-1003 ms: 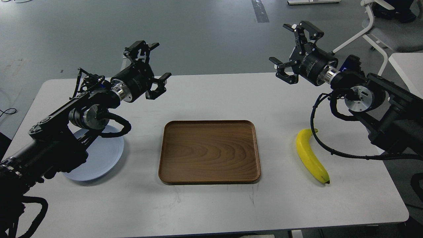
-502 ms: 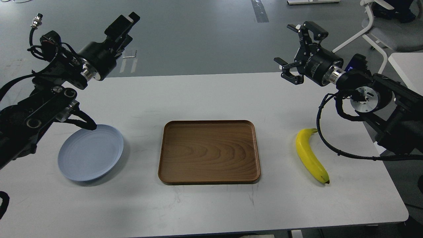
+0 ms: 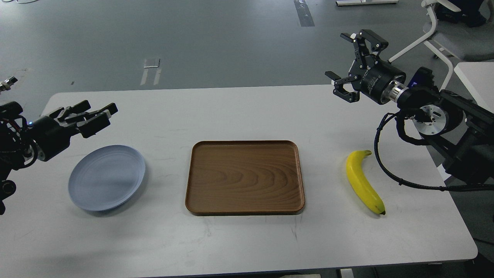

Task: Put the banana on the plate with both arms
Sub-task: 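Lower the left gripper to the rim of the light blue plate, then close the left gripper on the plate rim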

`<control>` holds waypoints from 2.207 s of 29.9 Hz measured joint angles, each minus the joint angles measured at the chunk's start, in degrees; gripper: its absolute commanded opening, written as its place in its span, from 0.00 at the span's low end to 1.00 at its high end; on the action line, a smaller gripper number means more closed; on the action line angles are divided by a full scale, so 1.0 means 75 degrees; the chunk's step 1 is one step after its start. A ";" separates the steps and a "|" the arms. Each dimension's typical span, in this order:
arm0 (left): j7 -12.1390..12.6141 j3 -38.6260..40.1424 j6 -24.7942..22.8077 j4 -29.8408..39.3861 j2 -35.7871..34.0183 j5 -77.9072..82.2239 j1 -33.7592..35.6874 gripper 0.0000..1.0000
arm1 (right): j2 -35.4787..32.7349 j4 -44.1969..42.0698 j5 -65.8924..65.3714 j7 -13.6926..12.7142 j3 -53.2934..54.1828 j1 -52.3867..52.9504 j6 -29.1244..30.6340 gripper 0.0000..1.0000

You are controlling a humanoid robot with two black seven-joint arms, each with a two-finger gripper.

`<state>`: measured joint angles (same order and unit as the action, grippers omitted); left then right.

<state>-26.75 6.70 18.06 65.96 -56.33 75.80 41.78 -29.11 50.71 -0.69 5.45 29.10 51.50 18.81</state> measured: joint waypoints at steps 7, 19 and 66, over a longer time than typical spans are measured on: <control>-0.0160 -0.0109 0.0299 -0.0706 0.0115 -0.0020 -0.0959 0.98 | 0.0000 0.0002 -0.0035 0.0001 0.0000 -0.0076 -0.0007 1.00; -0.0169 -0.0110 0.0267 -0.2839 0.1148 -0.0119 -0.1556 0.98 | -0.0057 0.0001 -0.0112 0.0001 0.0000 -0.0104 -0.0025 1.00; -0.0167 -0.0088 -0.0235 -0.2954 0.1314 -0.0345 -0.1691 0.00 | -0.0219 0.0207 -0.0646 0.0039 -0.0005 -0.0500 -0.0234 1.00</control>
<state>-28.00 6.05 16.31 43.81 -46.47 73.21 29.10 -30.75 52.27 -5.53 5.74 29.06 47.75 17.05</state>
